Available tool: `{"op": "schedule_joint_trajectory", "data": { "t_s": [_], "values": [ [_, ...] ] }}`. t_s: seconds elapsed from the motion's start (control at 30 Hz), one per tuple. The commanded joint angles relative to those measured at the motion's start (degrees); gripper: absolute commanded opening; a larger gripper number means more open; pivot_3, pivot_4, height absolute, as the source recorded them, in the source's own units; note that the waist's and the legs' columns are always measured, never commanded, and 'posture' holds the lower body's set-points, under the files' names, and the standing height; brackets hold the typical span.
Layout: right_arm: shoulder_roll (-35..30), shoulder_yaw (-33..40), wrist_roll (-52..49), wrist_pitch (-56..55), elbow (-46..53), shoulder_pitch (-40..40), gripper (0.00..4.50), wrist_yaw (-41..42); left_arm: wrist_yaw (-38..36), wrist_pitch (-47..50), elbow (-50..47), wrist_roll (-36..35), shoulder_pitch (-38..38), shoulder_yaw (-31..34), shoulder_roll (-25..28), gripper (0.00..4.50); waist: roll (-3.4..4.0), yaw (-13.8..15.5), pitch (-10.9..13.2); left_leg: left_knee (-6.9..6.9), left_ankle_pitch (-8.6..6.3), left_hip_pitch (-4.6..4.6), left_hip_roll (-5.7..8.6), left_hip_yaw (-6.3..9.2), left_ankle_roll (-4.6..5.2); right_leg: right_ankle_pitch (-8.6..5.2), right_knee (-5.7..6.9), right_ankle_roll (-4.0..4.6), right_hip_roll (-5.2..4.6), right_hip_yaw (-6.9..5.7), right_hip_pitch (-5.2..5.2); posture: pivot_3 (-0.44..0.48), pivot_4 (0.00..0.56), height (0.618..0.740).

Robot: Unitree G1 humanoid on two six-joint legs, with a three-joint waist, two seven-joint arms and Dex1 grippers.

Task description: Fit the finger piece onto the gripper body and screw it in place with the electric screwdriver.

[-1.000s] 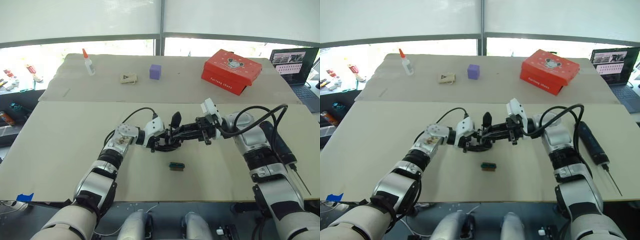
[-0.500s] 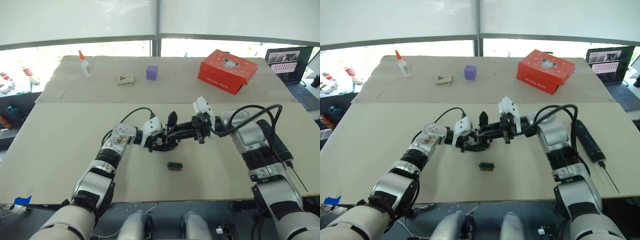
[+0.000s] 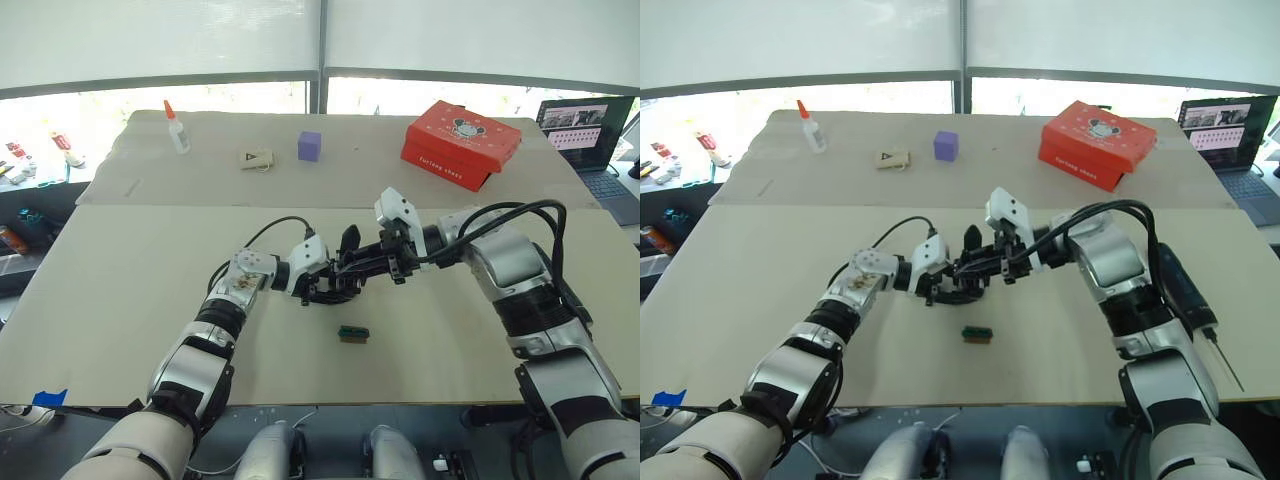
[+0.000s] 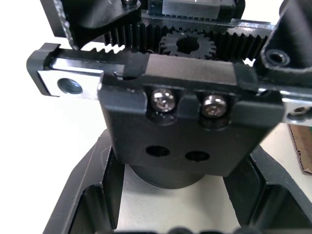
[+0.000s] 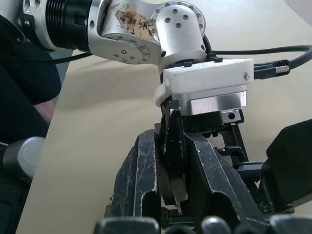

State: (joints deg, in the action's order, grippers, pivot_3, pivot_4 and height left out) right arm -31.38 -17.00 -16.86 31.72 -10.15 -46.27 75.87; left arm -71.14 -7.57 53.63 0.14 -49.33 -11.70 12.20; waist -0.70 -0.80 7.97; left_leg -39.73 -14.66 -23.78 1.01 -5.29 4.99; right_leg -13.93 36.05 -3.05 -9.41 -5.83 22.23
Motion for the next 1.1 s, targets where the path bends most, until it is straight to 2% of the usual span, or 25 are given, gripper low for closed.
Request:
{"op": "schedule_joint_trajectory", "data": {
  "t_s": [0.03, 0.13, 0.23, 0.47, 0.67, 0.87, 1.1],
  "values": [
    [0.79, -6.8, 7.99, 2.7, -5.42, 4.81, 0.33, -6.1, -0.46, 0.16, -1.81, -1.86, -0.89, 1.26, -0.73, 2.29, -0.05, -0.16, -0.05, 0.0, 0.0, 0.0, -0.01, -0.01, 0.0, 0.0, 0.0, 0.0, 0.0, 0.0, 0.0, 0.0, 0.15, 0.74],
    [0.46, -7.63, 10.01, 2.16, -7.27, 4.23, 0.33, -8.07, -0.58, 0.27, -2.03, -1.88, -0.75, 1.19, -0.81, 2.29, -0.07, -0.34, -0.1, 0.0, 0.02, 0.07, -0.07, -0.04, -0.04, 0.0, 0.03, 0.0, 0.02, -0.06, -0.02, 0.0, 0.15, 0.74],
    [0.13, -7.63, 9.23, 2.02, -8.68, 3.66, 0.33, -6.38, -0.64, 0.28, -2.07, -1.89, -0.74, 1.13, -0.78, 2.29, -0.1, -0.37, -0.19, 0.0, 0.02, 0.13, -0.1, -0.04, -0.04, 0.0, 0.05, 0.01, 0.03, -0.09, -0.05, 0.0, 0.15, 0.74],
    [-1.19, -10.18, 12.42, -9.44, -13.35, 3.16, 0.33, -2.27, -0.64, 0.31, -2.1, -1.92, -0.9, 1.14, -0.7, 2.29, -0.16, -0.36, -0.24, 0.02, 0.02, 0.17, -0.1, -0.04, -0.04, 0.0, 0.04, 0.01, 0.04, -0.08, -0.06, 0.0, 0.15, 0.74],
    [-1.06, -10.27, 10.12, -4.06, -6.35, 5.44, 0.33, -3.85, -0.69, 0.4, -2.13, -2.01, -0.78, 1.14, -0.52, 2.29, -0.15, -0.23, -0.26, 0.03, 0.01, 0.24, -0.16, -0.06, -0.05, 0.01, 0.05, 0.01, -0.02, -0.08, -0.09, 0.0, 0.15, 0.74],
    [-1.32, -9.39, 7.68, 7.24, -0.42, 7.01, 0.33, -9.19, -0.82, 0.29, -1.77, -1.93, -0.93, 1.1, -0.73, 2.29, -0.17, -0.23, -0.34, 0.06, -0.12, 0.25, -0.31, -0.08, -0.13, 0.02, 0.0, 0.04, -0.16, -0.13, -0.08, 0.0, 0.15, 0.74],
    [-1.97, -9.75, 8.12, 8.03, -2.22, 6.68, 0.33, -9.75, -0.77, 0.25, -1.39, -1.91, -1.34, 1.22, -0.88, 2.29, -0.18, -0.04, -0.35, 0.05, -0.24, 0.25, -0.39, -0.11, -0.06, 0.03, -0.06, 0.06, -0.12, -0.45, -0.08, 0.0, 0.15, 0.74]
  ]
}}
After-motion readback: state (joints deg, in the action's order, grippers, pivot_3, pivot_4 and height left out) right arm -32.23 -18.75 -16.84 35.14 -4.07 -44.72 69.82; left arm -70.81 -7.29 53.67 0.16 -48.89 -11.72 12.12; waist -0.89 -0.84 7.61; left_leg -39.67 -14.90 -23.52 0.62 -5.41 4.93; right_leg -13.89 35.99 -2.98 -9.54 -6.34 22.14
